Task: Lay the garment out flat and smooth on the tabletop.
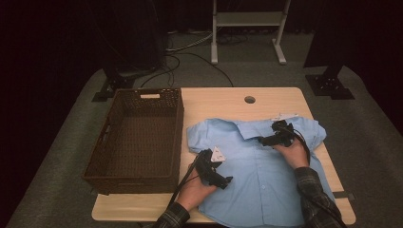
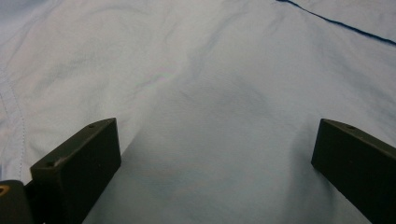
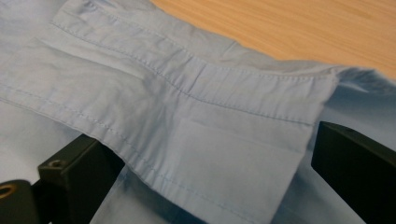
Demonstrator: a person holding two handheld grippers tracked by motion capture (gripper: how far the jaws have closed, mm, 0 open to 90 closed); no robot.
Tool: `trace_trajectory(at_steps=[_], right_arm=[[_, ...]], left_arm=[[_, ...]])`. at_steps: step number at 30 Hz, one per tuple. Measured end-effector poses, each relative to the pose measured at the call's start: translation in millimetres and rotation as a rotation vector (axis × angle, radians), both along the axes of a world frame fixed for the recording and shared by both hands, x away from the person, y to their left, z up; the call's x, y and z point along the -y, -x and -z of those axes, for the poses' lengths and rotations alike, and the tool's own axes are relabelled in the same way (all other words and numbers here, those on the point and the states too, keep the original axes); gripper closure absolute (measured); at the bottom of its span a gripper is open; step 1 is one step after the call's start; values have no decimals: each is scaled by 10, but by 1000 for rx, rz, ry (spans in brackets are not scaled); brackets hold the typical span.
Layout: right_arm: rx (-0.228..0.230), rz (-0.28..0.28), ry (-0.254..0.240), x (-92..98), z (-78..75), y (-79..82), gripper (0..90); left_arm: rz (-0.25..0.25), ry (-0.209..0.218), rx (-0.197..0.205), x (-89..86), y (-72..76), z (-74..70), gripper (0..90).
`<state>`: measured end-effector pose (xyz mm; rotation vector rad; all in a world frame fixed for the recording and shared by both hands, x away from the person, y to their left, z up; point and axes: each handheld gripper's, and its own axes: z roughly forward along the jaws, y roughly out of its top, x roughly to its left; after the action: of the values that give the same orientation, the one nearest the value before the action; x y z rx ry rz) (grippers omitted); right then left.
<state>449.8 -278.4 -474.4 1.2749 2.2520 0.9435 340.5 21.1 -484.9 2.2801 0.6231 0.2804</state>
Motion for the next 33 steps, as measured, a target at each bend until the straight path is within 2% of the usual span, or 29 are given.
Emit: trace_trajectory(at_steps=[24,33], right_arm=[[4,39,11,76,-282,-158,19],[11,55,12,107,-396,-271,19]], left_arm=[[1,-2,0,-1,-1,-1,1],[1,-2,0,-1,-1,-1,0]])
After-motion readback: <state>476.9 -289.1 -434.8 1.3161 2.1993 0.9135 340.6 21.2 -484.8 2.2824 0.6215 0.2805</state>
